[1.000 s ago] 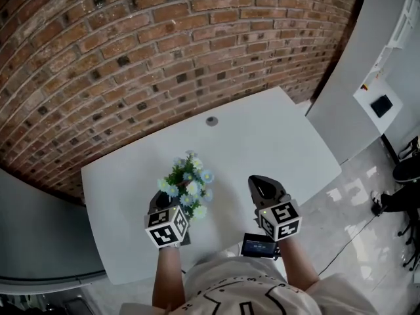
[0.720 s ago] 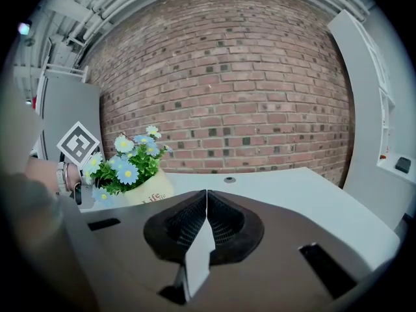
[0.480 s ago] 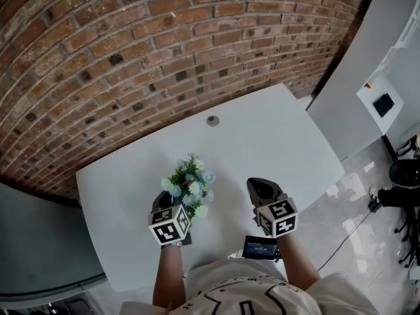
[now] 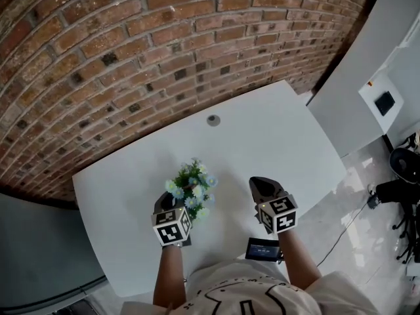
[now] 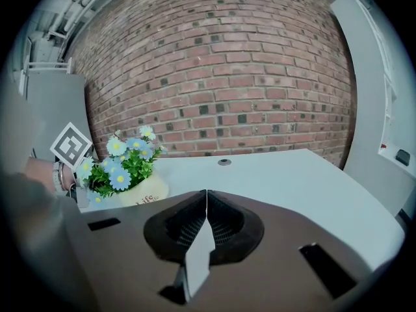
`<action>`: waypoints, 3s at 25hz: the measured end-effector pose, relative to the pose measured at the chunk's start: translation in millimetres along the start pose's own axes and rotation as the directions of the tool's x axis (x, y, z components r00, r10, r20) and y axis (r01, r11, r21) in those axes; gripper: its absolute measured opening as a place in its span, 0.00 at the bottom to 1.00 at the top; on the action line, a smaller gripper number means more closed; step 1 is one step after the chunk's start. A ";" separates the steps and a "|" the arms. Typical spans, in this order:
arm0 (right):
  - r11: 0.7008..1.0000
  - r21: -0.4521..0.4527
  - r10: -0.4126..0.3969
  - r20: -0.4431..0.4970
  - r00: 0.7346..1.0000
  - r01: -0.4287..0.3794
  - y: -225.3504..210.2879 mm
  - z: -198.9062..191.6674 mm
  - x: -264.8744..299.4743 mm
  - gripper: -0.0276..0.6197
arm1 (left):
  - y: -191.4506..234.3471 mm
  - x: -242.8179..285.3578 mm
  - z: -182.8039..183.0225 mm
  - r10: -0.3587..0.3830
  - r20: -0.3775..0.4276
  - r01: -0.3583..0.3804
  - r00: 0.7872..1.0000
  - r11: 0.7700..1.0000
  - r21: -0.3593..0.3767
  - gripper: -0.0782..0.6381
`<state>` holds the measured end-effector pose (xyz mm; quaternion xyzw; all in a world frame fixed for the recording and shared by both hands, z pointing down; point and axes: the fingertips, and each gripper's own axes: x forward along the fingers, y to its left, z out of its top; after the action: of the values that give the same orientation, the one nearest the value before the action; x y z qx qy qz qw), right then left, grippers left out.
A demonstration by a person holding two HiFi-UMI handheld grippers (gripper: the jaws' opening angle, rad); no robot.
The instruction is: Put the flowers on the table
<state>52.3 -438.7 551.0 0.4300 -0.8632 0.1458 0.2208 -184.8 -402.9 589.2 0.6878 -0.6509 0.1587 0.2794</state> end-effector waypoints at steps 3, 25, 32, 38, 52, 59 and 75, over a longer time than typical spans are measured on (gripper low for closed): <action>1.000 0.011 -0.012 -0.020 1.000 0.012 -4.3 -5.8 7.3 0.07 | 3.8 7.5 -6.5 0.001 -0.020 -0.001 1.000 1.000 0.003 0.19; 0.997 0.051 -0.050 -0.085 0.995 0.055 -8.6 -29.6 19.5 0.07 | 7.1 28.5 -6.4 -0.040 -0.027 0.038 0.999 0.997 -0.070 0.20; 0.997 0.050 -0.050 -0.070 0.996 0.054 -6.9 -25.0 14.4 0.07 | 7.6 23.0 -4.2 -0.050 -0.026 0.047 0.998 0.993 -0.110 0.21; 0.998 0.036 -0.045 -0.046 0.998 0.047 -4.4 -16.0 6.9 0.07 | 8.3 13.7 0.3 -0.032 -0.009 0.031 0.999 0.994 -0.102 0.21; 1.000 -0.023 -0.018 0.043 0.999 0.019 6.9 13.9 -26.8 0.07 | 4.8 -29.8 18.9 0.009 0.078 -0.002 0.997 0.996 -0.090 0.20; 0.999 -0.041 0.010 0.105 0.994 -0.006 15.3 26.1 -50.0 0.07 | 1.4 -61.2 19.9 0.042 0.130 -0.029 0.991 0.995 -0.097 0.19; 0.999 -0.043 0.016 0.245 0.969 -0.006 33.4 39.7 -119.0 0.07 | -22.0 -140.3 31.2 0.062 0.281 -0.067 0.958 0.998 0.007 0.15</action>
<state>78.6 -356.0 454.5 0.4353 -0.8891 0.0745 0.1205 -182.0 -308.2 478.9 0.6841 -0.7046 0.0741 0.1733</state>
